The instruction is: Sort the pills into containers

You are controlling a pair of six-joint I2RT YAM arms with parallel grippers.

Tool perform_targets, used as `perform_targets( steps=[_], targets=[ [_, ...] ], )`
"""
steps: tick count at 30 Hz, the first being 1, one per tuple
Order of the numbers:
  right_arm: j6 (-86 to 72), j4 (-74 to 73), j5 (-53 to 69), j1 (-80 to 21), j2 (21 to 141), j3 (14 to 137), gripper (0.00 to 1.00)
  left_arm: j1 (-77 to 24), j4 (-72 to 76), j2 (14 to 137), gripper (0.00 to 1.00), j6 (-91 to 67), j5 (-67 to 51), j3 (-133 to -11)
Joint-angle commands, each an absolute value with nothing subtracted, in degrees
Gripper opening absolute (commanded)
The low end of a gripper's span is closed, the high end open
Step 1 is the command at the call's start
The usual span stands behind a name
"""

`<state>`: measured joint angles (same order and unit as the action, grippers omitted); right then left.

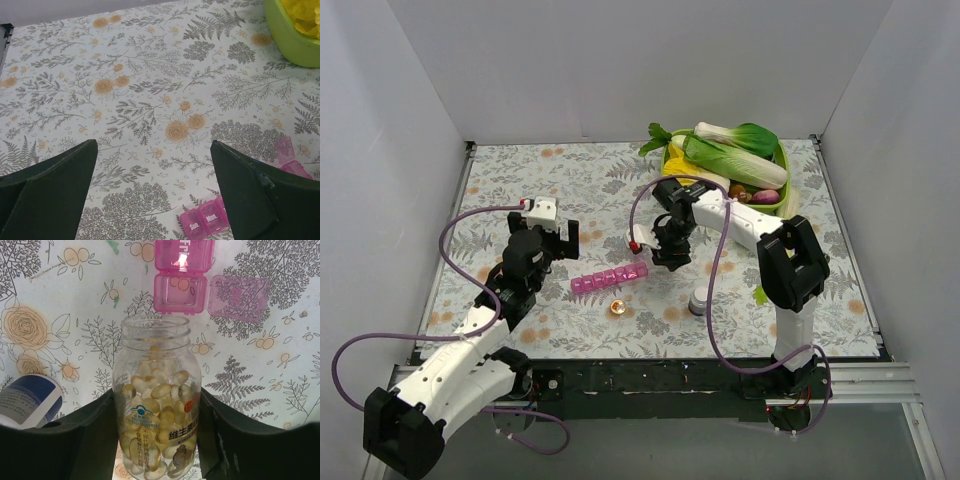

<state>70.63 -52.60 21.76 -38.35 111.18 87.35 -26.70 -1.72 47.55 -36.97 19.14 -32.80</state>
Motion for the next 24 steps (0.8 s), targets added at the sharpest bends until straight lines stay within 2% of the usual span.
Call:
perform_targets(
  steps=[1,24],
  targets=[
    [68.73,-54.67,18.73,-39.20,112.15,91.23,0.05,-26.63,-0.35,45.88,0.98,-38.06,22.85,-32.69],
    [66.01,-55.81,11.25,-42.36,115.49,94.04,0.04,-26.63,-0.26,46.14,0.98,-37.71,23.82,-33.05]
  ],
)
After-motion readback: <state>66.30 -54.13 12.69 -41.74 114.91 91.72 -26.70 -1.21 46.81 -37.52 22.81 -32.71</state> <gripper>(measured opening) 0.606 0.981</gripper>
